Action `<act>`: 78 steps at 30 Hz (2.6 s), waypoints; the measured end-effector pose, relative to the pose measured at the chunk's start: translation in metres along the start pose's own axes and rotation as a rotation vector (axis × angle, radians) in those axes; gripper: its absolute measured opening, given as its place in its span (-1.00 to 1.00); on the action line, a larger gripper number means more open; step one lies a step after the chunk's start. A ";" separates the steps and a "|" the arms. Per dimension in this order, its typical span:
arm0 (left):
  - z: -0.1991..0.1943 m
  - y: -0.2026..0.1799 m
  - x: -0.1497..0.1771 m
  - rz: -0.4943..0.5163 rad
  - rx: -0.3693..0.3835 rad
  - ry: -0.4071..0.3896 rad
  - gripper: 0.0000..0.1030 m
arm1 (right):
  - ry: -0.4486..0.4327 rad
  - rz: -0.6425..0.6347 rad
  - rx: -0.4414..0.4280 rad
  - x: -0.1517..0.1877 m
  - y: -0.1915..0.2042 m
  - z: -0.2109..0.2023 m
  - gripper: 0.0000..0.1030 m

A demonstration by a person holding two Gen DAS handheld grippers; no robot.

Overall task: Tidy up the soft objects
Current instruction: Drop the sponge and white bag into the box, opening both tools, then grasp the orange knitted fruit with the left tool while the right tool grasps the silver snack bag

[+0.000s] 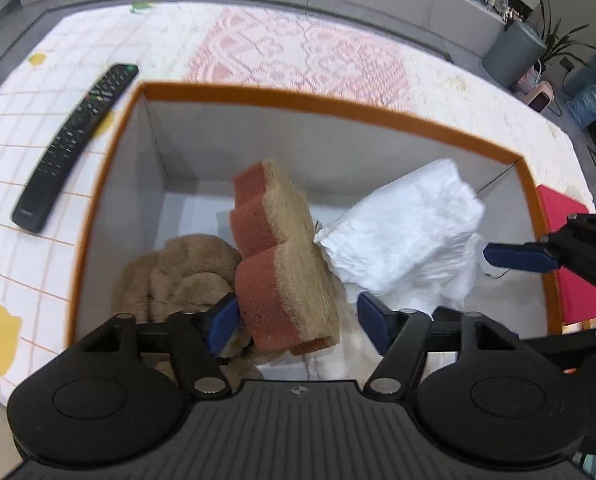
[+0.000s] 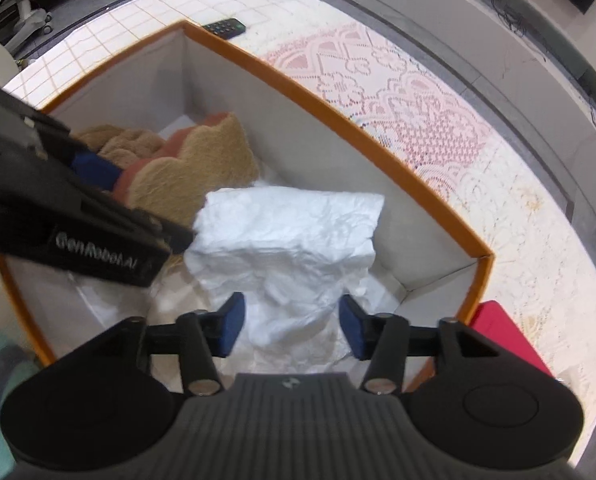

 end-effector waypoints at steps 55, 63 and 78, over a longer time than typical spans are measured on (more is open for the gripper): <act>-0.044 -0.339 0.160 0.338 0.416 0.125 0.39 | 0.180 0.403 0.131 0.297 -0.151 -0.156 -0.19; 0.020 -0.380 0.173 0.336 0.389 0.155 0.39 | 0.226 0.479 0.124 0.352 -0.179 -0.137 -0.51; 0.079 -0.412 0.187 0.399 0.330 0.201 0.05 | 0.237 0.519 0.106 0.371 -0.215 -0.106 -0.37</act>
Point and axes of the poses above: each gripper's, at about its wrist camera, not at the fingertips, and z roughly the way its jaws point, y to its left, x to its underside, the point moved 10 cm from there along z, roughly the way its jaws point, and after that the axes turned 7 degrees about -y, right-handed, at the moved point
